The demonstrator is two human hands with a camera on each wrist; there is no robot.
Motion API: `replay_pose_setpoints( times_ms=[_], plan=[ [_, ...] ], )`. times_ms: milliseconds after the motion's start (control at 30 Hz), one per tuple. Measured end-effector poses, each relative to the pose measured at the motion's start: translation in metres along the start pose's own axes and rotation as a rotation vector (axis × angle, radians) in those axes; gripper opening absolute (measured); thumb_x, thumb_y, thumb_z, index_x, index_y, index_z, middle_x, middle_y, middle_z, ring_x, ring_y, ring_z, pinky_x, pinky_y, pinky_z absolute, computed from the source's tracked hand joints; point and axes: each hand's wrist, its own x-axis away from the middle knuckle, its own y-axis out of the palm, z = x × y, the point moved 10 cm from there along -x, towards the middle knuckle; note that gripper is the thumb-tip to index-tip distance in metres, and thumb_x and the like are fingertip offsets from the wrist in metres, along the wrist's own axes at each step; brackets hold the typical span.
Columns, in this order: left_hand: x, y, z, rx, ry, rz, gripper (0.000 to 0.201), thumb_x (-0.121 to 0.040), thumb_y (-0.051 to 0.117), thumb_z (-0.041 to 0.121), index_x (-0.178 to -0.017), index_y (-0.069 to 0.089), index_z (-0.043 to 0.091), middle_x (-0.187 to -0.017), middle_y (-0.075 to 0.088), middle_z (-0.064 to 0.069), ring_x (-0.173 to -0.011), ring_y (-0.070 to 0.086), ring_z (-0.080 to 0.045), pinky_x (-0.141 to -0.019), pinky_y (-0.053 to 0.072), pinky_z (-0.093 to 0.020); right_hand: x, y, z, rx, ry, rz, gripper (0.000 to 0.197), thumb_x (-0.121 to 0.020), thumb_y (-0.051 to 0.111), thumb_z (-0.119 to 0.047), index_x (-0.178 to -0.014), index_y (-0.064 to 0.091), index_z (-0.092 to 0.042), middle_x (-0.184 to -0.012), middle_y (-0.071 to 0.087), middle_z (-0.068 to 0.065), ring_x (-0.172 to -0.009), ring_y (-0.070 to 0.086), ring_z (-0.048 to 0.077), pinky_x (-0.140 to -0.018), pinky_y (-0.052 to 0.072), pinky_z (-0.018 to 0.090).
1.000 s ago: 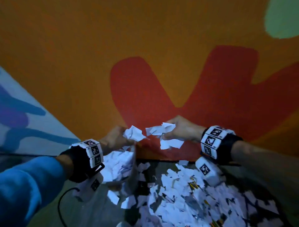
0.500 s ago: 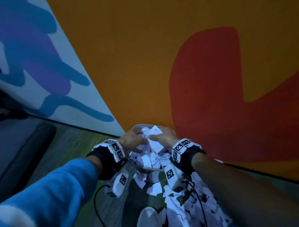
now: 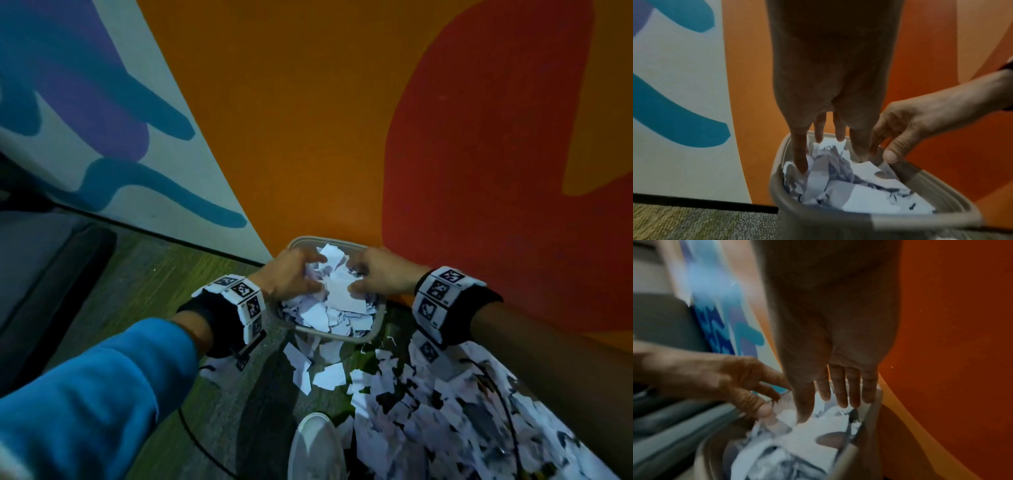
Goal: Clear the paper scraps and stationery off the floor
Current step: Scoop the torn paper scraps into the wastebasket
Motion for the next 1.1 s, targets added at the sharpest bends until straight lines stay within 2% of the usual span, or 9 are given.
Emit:
replay_pose_setpoints(
  times_ms=[233, 367, 433, 567, 733, 833, 933, 1033, 1100],
  plan=[
    [-0.006, 0.056, 0.005, -0.188, -0.036, -0.244, 0.044, -0.091, 0.068, 0.023, -0.133, 0.06, 0.012, -0.139, 0.057, -0.012, -0.124, 0.054, -0.029, -0.097, 0.045, -0.031, 0.001, 0.049, -0.01, 0.347, -0.106, -0.08, 0.047, -0.076, 0.071, -0.023, -0.059, 0.027, -0.018, -0.056, 0.03, 0.002, -0.051, 0.034, 0.022, -0.051, 0.026, 0.031],
    [0.018, 0.026, 0.01, -0.109, 0.009, -0.073, 0.054, -0.09, 0.071, 0.025, -0.14, 0.053, 0.014, -0.153, 0.042, -0.005, -0.136, 0.044, -0.023, -0.11, 0.035, -0.032, 0.019, 0.03, -0.01, 0.092, -0.1, 0.099, 0.011, -0.083, 0.067, -0.028, -0.084, 0.066, -0.016, -0.084, 0.062, 0.004, -0.077, 0.06, 0.02, -0.068, 0.046, 0.032],
    [0.046, 0.007, 0.016, -0.13, 0.062, 0.077, 0.048, -0.092, 0.069, 0.029, -0.137, 0.057, 0.019, -0.156, 0.038, -0.002, -0.133, 0.047, -0.021, -0.112, 0.038, -0.037, 0.043, 0.014, -0.015, -0.05, -0.113, 0.254, 0.019, -0.088, 0.066, -0.033, -0.097, 0.072, -0.017, -0.099, 0.069, -0.001, -0.09, 0.064, 0.015, -0.074, 0.05, 0.03],
    [0.116, -0.003, 0.006, 0.098, 0.048, 0.306, 0.014, -0.095, 0.061, 0.031, -0.099, 0.07, 0.022, -0.105, 0.064, 0.011, -0.082, 0.065, 0.001, -0.068, 0.052, -0.012, 0.096, 0.021, -0.022, -0.552, -0.114, 0.288, 0.026, -0.09, 0.07, -0.025, -0.068, 0.069, -0.01, -0.063, 0.069, 0.007, -0.056, 0.064, 0.02, -0.054, 0.053, 0.032],
    [0.14, 0.075, -0.064, 0.32, -0.178, 0.258, 0.015, -0.093, 0.067, 0.029, -0.08, 0.068, 0.022, -0.073, 0.068, 0.006, -0.063, 0.063, 0.002, -0.057, 0.046, -0.012, 0.112, 0.123, 0.001, -0.677, 0.044, 0.04, 0.028, -0.091, 0.071, -0.023, -0.073, 0.071, -0.001, -0.065, 0.068, 0.013, -0.054, 0.062, 0.015, -0.053, 0.05, 0.024],
    [0.123, 0.141, -0.11, 0.365, -0.328, 0.196, 0.019, -0.085, 0.076, 0.037, -0.092, 0.068, 0.021, -0.089, 0.07, 0.011, -0.076, 0.066, -0.003, -0.069, 0.047, -0.017, 0.083, 0.193, 0.037, -0.613, 0.199, 0.024, 0.037, -0.087, 0.074, -0.026, -0.069, 0.064, 0.005, -0.067, 0.06, 0.025, -0.061, 0.063, 0.031, -0.057, 0.052, 0.039],
    [0.097, 0.197, -0.142, 0.368, -0.419, 0.112, 0.063, -0.071, 0.082, 0.055, -0.118, 0.061, 0.019, -0.108, 0.062, 0.005, -0.098, 0.063, -0.017, -0.082, 0.047, -0.024, 0.047, 0.232, 0.059, -0.521, 0.271, 0.117, 0.053, -0.079, 0.078, -0.03, -0.053, 0.037, -0.012, -0.054, 0.035, 0.009, -0.051, 0.04, 0.017, -0.055, 0.032, 0.033],
    [0.066, 0.231, -0.159, 0.174, -0.417, 0.059, 0.094, -0.064, 0.082, 0.064, -0.139, 0.049, 0.018, -0.13, 0.051, -0.01, -0.121, 0.048, -0.031, -0.102, 0.039, -0.035, 0.022, 0.261, 0.075, -0.544, 0.396, 0.126, 0.031, -0.079, 0.08, -0.033, -0.085, 0.065, -0.007, -0.085, 0.061, 0.011, -0.08, 0.06, 0.025, -0.071, 0.048, 0.035],
    [0.051, 0.244, -0.167, 0.057, -0.436, 0.023, 0.112, -0.065, 0.082, 0.063, -0.152, 0.031, 0.015, -0.144, 0.039, -0.014, -0.132, 0.035, -0.035, -0.109, 0.028, -0.044, 0.008, 0.287, 0.088, -0.531, 0.474, 0.1, 0.074, -0.074, 0.079, -0.047, -0.131, 0.055, -0.006, -0.127, 0.058, 0.015, -0.118, 0.055, 0.033, -0.096, 0.047, 0.041]
  ],
)
